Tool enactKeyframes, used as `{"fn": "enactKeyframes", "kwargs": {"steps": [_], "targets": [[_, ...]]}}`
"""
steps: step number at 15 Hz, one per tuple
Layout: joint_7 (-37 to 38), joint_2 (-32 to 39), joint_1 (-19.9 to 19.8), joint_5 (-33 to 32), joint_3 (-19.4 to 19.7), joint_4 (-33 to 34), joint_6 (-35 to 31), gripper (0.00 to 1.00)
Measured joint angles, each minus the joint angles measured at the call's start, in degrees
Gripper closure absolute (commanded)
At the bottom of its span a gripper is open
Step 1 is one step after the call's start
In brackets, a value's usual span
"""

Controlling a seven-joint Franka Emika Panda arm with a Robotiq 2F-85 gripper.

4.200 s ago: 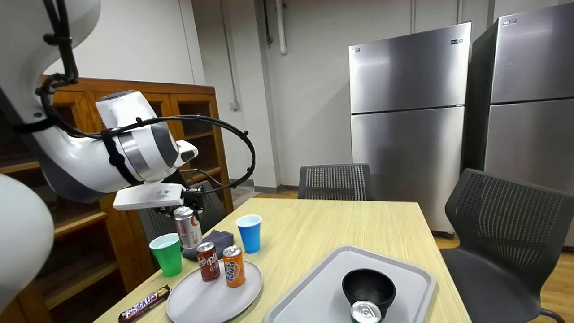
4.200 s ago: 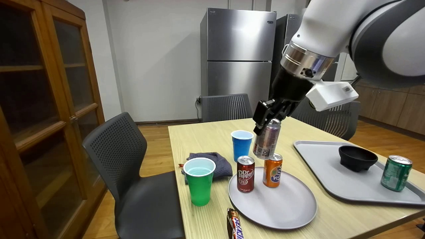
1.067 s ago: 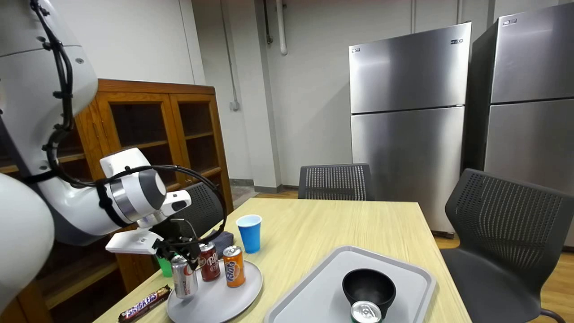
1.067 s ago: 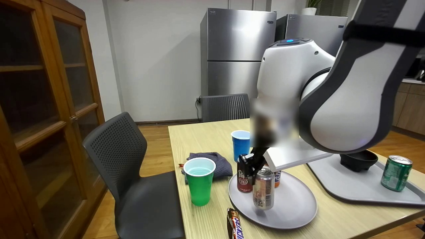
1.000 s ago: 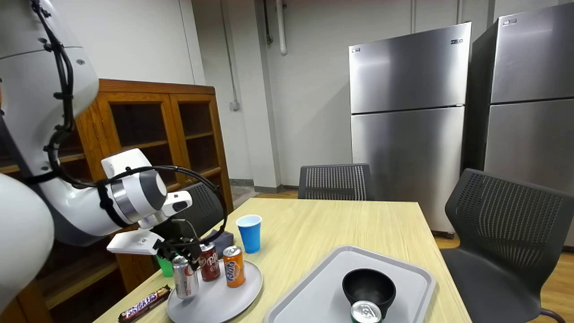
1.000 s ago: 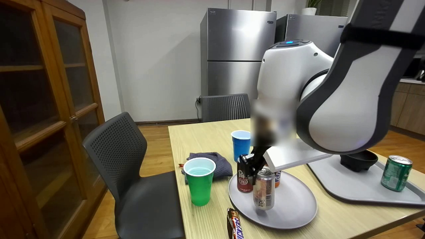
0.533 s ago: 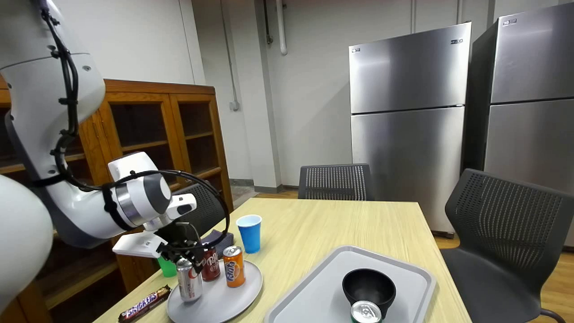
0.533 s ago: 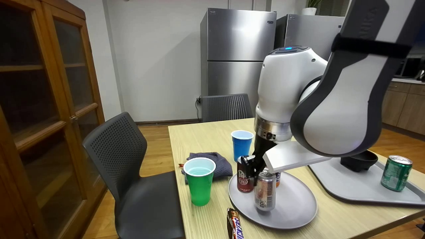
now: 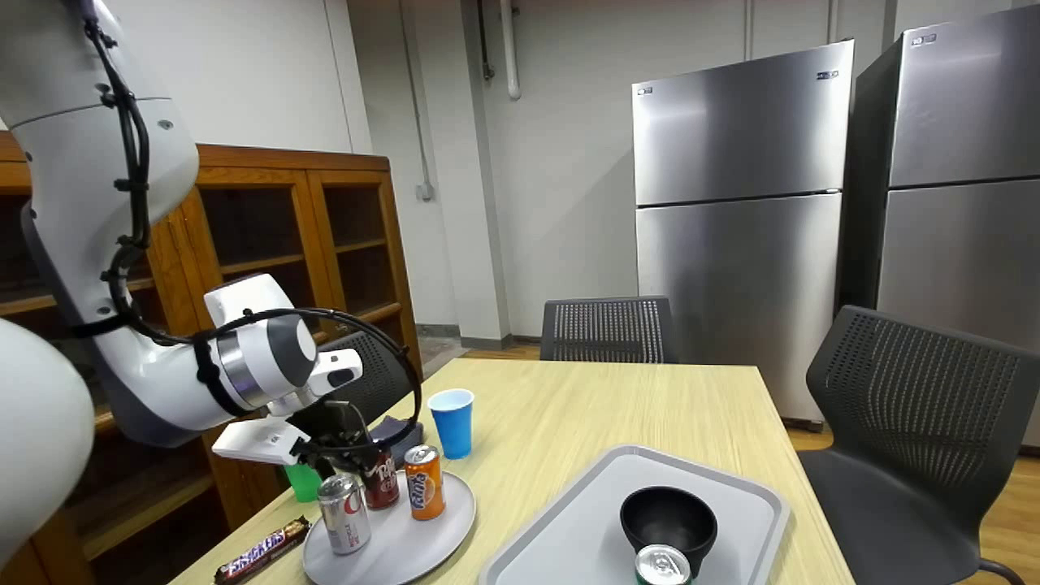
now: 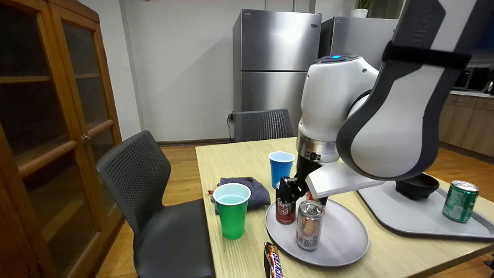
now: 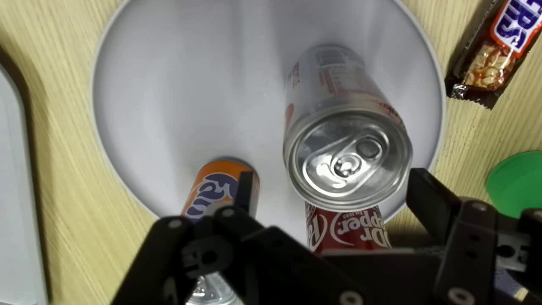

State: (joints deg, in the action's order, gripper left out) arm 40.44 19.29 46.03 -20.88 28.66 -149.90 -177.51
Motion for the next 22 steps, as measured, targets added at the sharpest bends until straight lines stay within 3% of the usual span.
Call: {"fn": "enactKeyframes", "kwargs": {"steps": [7,11,14,22], "targets": [[-0.67,-3.77,-0.47,-0.02,1.08,0.25,-0.37,0.00],[-4.76,-9.70,-4.88,0.00,-1.49,-1.45,0.42,0.00],[-7.33,-13.85,-7.32,0.00,-1.32,-2.74,1.42,0.00],[-9.34,-18.38,-10.46,-3.35,5.45,-2.64,5.06,0.00]]}}
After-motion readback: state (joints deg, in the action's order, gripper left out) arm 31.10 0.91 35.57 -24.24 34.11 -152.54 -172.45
